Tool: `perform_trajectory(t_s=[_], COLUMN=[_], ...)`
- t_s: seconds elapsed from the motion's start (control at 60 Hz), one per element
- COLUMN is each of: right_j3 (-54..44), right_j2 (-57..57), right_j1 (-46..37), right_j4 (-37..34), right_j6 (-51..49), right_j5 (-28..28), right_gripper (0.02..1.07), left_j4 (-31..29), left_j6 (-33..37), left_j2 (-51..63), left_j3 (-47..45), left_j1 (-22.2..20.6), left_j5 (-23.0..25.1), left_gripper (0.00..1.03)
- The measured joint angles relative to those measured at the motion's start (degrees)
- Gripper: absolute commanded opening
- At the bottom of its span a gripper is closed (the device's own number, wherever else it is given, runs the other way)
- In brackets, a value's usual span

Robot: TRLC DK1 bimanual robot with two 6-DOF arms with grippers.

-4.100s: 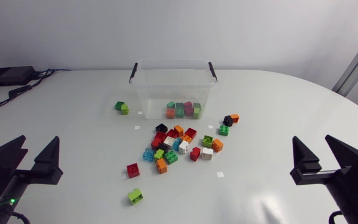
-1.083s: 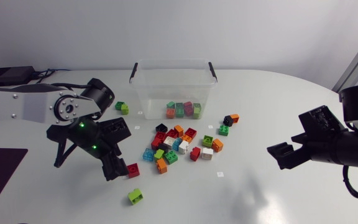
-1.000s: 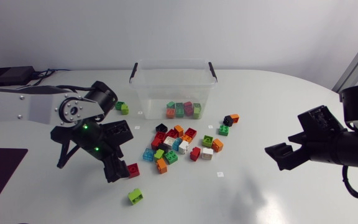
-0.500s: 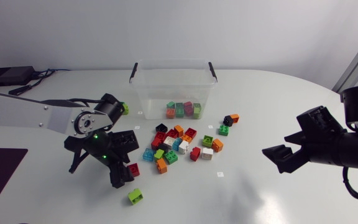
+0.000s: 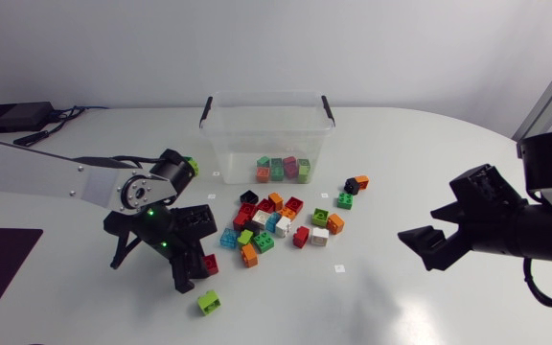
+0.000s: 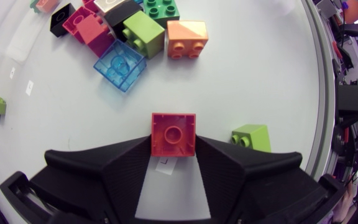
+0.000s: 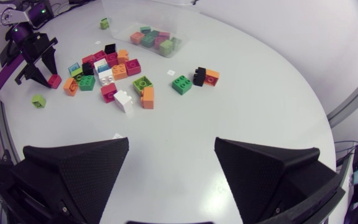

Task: Place the duplo bricks in the container

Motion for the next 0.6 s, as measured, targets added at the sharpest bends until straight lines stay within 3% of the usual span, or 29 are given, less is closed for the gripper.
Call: perform_trajectory(t_s=[0.2, 0.6], right_j3=[0.1, 8.5], right_j2=[1.7, 21.1], right_j1=[3.0, 3.0], right_j4=[1.9, 8.6], right_j6=[0.1, 2.9], right_j5=[0.3, 6.0], right_gripper=[1.0, 1.0], left_j4=[0.0, -1.6], left_j6=[0.4, 1.0], left_j2=[0.0, -4.5], left_j3=[0.0, 0.0], left_j1=[0.0, 0.9], left_j5=[2.6, 3.1], left_gripper=[0.32, 0.32])
